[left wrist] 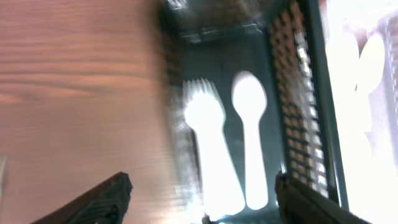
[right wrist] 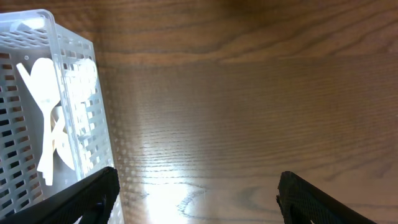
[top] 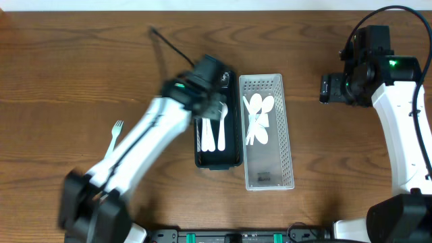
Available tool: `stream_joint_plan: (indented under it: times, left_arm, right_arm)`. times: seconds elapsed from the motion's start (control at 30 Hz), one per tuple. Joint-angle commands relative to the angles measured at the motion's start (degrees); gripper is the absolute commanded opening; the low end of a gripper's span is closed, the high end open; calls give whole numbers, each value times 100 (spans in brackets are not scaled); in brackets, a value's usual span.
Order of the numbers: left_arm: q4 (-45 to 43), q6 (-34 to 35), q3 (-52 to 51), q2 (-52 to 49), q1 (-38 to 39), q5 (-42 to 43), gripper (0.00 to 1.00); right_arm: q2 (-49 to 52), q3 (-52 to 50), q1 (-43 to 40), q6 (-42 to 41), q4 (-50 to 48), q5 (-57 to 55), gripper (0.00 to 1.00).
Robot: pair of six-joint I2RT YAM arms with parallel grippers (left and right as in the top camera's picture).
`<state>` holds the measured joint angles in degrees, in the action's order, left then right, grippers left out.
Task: Pack container
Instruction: 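Carry the fork into the black tray and release it, then lower the left gripper onto the last white fork and close it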
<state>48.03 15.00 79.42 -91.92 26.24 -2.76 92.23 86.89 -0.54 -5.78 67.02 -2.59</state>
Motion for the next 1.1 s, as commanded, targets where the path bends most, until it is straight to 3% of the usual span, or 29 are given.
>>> stream_joint_plan:
  times: [0.0, 0.13, 0.27, 0.37, 0.43, 0.67, 1.07]
  left_arm:
    - [334, -238, 192, 658, -909, -286, 78]
    - [739, -621, 192, 874, -2251, -232, 82]
    - [848, -1257, 57, 575, -3434, 415, 84]
    - [826, -1722, -28, 118, -3954, 673, 85]
    - [826, -1958, -35, -256, -4190, 673, 91]
    - [833, -2468, -35, -1467, -4454, 688, 95]
    - [457, -2959, -44, -2302, -4454, 680, 92]
  right_arm:
    - [-2, -2, -26, 74, 7, -61, 85]
    - [-2, -2, -26, 72, 7, -61, 85]
    - [-2, -2, -26, 72, 4, -61, 85]
    - [-2, -2, -26, 72, 7, -59, 85]
    - [-2, -2, -26, 72, 7, -59, 85]
    - [-2, -2, -26, 72, 9, -61, 85]
    - [-2, -2, -26, 72, 7, -61, 85]
